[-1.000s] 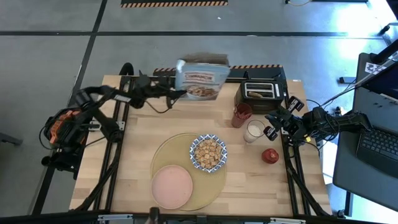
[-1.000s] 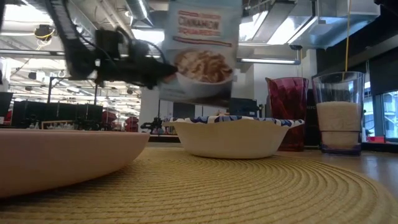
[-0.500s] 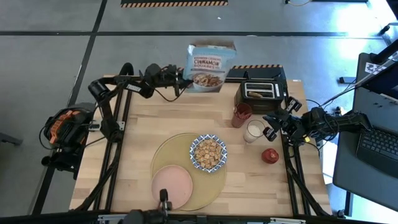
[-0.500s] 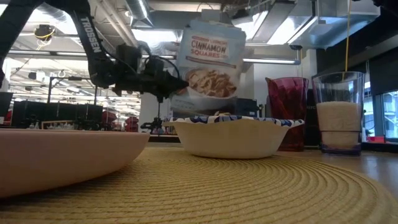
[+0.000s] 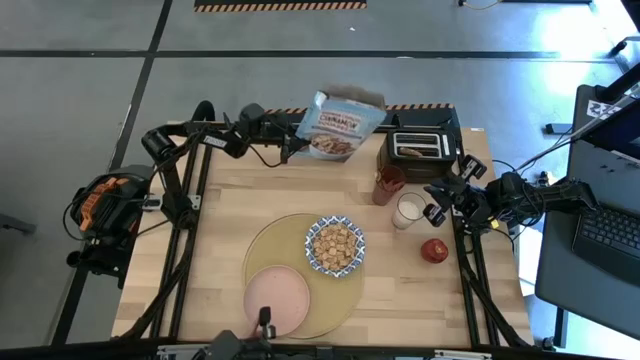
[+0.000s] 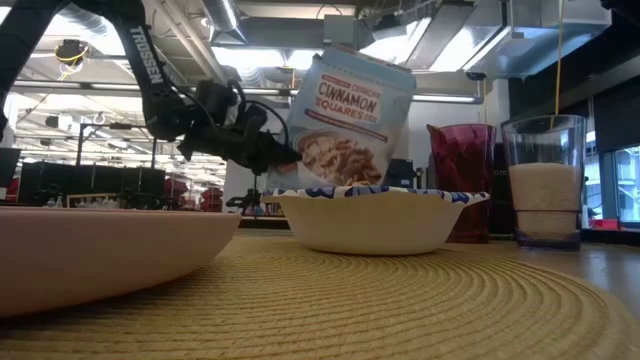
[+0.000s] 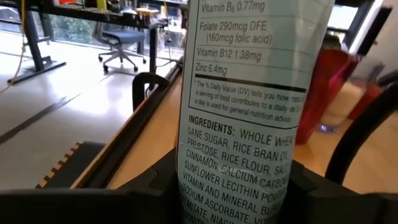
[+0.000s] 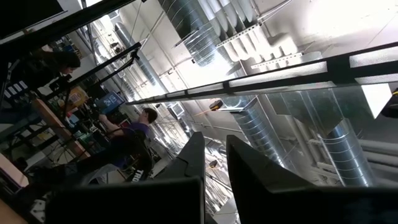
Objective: Arrange a breakfast setting
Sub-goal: Pour the cereal from the cereal box into the white pattern bowl
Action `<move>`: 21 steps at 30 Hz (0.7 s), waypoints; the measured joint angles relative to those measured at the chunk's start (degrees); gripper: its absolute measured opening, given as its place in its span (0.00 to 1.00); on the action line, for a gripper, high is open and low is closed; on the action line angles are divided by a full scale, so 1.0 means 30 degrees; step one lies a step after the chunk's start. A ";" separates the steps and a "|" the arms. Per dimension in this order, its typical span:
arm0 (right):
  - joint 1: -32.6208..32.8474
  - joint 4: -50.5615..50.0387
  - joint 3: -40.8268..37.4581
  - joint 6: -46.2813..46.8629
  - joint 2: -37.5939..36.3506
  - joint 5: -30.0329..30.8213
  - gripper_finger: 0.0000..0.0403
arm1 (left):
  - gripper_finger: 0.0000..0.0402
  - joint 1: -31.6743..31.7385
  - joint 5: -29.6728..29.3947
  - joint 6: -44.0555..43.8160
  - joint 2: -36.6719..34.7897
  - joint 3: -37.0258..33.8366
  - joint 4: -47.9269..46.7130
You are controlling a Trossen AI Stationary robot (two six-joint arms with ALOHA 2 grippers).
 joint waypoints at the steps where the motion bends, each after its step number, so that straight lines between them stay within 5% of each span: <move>1: -0.0001 0.0000 -0.0001 -0.0031 -0.0002 0.0001 0.09 | 0.38 -0.0079 -0.0207 0.0333 0.0000 0.0000 -0.0377; 21: 0.0003 -0.0189 0.0001 -0.0045 -0.0007 0.0001 0.09 | 0.38 -0.0662 -0.1424 0.2334 -0.0036 0.0029 -0.3600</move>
